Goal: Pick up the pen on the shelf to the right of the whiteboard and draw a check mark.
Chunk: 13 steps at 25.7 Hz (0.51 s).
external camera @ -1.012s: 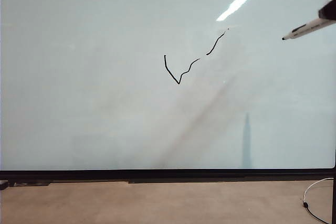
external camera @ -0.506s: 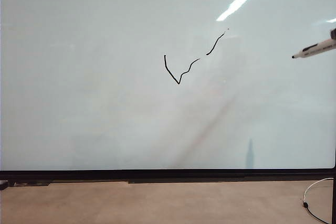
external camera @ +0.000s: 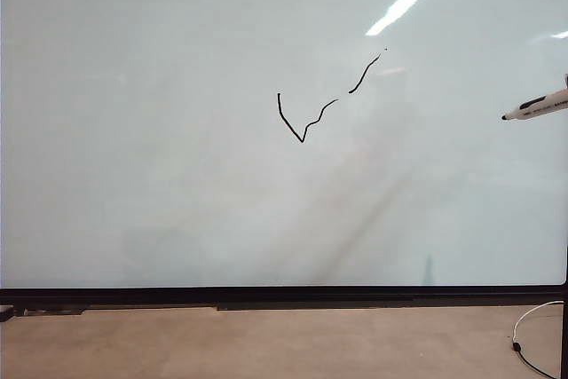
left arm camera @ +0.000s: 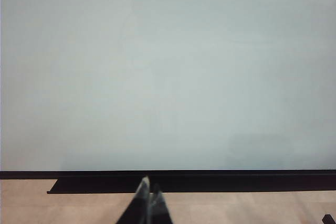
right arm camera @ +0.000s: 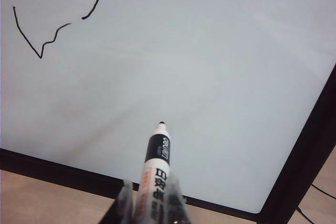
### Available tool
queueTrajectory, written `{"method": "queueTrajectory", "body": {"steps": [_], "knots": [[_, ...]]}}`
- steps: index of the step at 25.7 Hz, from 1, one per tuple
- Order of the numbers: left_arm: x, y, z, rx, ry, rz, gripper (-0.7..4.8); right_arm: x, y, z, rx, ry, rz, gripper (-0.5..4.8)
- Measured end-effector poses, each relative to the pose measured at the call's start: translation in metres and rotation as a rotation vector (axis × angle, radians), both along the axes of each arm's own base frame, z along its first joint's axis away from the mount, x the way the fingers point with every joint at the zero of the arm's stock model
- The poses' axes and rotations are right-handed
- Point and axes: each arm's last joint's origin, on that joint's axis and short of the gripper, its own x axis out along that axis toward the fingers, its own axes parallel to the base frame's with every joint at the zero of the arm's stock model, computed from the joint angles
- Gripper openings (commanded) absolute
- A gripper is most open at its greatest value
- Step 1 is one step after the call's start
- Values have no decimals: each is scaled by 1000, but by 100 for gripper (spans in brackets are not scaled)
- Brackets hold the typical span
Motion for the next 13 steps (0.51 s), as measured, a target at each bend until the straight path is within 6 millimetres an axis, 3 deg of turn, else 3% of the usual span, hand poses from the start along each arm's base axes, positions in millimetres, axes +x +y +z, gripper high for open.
{"method": "queueTrajectory", "body": {"steps": [13], "knots": [[0, 0, 0, 0, 0, 0, -4, -15, -7, 1, 9, -13, -49, -6]]}}
